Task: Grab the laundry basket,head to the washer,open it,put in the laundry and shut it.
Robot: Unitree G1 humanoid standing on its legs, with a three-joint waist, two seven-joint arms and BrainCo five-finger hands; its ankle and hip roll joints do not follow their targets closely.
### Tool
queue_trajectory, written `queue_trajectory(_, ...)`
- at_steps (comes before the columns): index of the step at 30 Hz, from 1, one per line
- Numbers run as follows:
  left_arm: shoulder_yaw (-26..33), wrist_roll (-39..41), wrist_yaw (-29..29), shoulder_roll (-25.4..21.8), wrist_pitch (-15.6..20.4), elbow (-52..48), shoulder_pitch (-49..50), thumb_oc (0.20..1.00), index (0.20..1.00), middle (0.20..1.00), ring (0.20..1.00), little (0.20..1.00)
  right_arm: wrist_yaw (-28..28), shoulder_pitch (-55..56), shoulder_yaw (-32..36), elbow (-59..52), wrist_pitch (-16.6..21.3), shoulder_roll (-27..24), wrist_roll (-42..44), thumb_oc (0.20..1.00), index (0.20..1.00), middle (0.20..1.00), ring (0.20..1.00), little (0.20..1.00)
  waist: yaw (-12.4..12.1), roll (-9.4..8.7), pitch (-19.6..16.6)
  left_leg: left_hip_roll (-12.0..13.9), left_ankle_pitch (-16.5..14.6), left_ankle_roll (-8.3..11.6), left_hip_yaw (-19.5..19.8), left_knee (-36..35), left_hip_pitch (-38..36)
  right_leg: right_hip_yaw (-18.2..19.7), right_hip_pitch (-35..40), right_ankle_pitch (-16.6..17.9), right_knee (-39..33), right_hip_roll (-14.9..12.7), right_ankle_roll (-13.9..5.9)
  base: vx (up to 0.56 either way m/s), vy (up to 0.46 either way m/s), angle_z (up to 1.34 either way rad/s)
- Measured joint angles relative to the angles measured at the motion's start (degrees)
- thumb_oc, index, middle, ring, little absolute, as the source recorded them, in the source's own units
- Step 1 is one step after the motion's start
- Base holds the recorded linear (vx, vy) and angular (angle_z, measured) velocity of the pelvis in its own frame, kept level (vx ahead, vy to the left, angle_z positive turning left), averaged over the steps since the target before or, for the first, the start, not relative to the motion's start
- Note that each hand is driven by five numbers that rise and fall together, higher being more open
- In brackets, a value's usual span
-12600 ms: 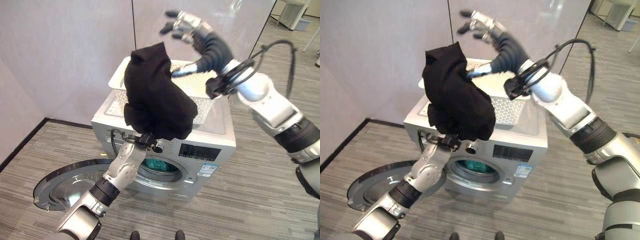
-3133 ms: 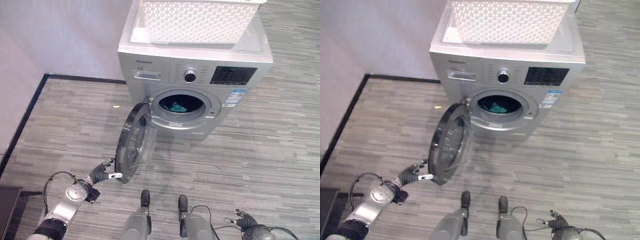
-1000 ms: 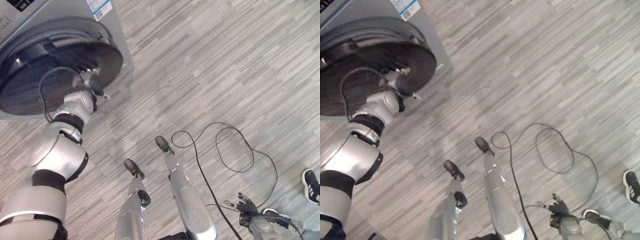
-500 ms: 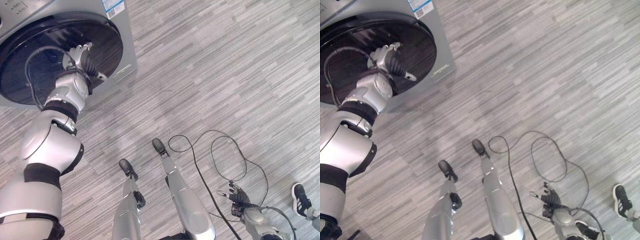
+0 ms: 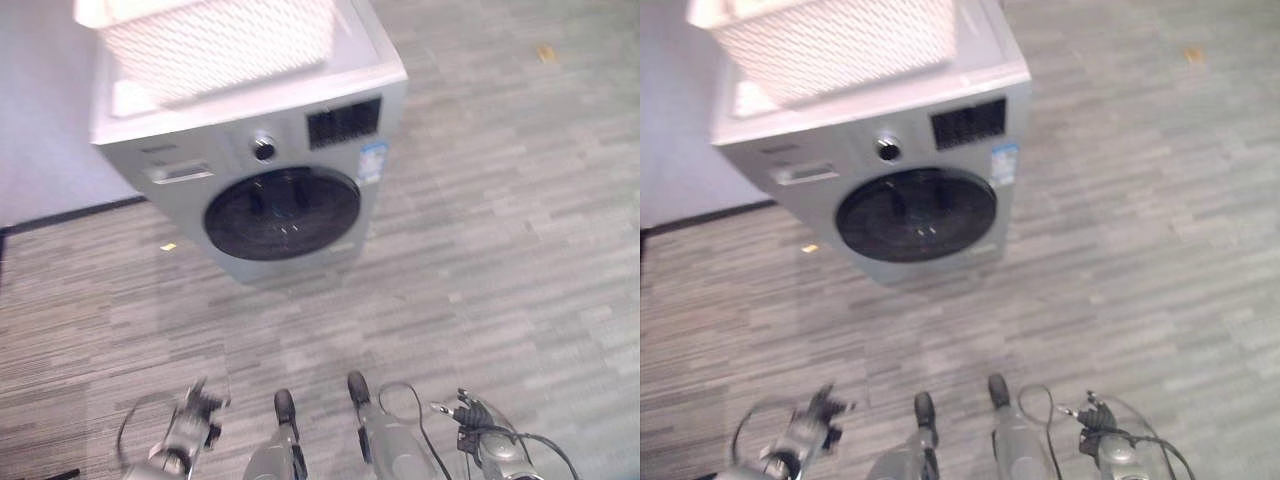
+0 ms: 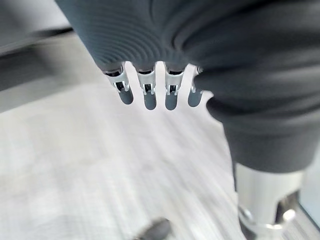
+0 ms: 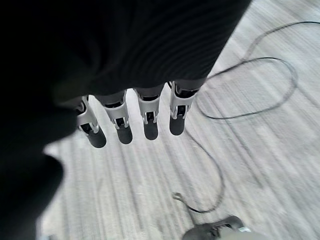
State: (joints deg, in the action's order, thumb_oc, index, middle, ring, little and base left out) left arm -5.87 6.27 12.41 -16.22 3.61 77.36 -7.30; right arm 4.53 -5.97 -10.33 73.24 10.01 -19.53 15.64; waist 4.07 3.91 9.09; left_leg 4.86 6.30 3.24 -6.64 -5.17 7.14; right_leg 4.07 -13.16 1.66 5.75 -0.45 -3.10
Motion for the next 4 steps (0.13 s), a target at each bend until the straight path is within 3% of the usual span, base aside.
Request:
queue_trajectory(1, 1.08, 0.53, -1.39, 1.05, -0.15, 1.74, 3.02, 1.0, 1.0, 1.0, 1.0, 1.0, -0.36, 1.36, 0.2, 0.97, -1.02, 0.36, -1.1, 1.0, 1.0, 1.0, 1.0, 1.0, -0.09, 0.25, -1.77, -0.49, -0.39, -0.55, 1.29, 0.0, -3.02, -1.17, 3.86, -0.22, -1.21, -0.61, -0.38, 0.03, 0.028, 0.35)
queue_trajectory(3, 0.95, 0.51, -2.06, 1.44, -0.24, 2.72, 4.41, 1.0, 1.0, 1.0, 1.0, 1.0, -0.93, 2.0, 0.08, 1.07, -1.26, 0.59, -1.71, 1.0, 1.0, 1.0, 1.0, 1.0, -0.29, 0.27, -3.26, -0.7, -0.69, -0.68, 1.49, -0.07, -3.79, -1.67, 4.55, -1.43, -0.57, -0.89, -0.21, 0.07, 0.022, 0.25)
queue_trajectory(4, 0.62, 0.37, -3.56, 2.19, -0.11, 3.8, 8.47, 1.0, 1.0, 1.0, 1.0, 1.0, -1.89, 2.69, 0.04, 1.38, -2.15, 1.41, -2.47, 1.0, 1.0, 1.0, 1.0, 1.0, -1.25, 0.44, -7.2, -0.76, -1.23, -0.75, 1.83, -0.22, -4.29, -2.25, 5.73, -2.02, -0.18, -1.08, -0.43, 0.11, 0.033, 0.08)
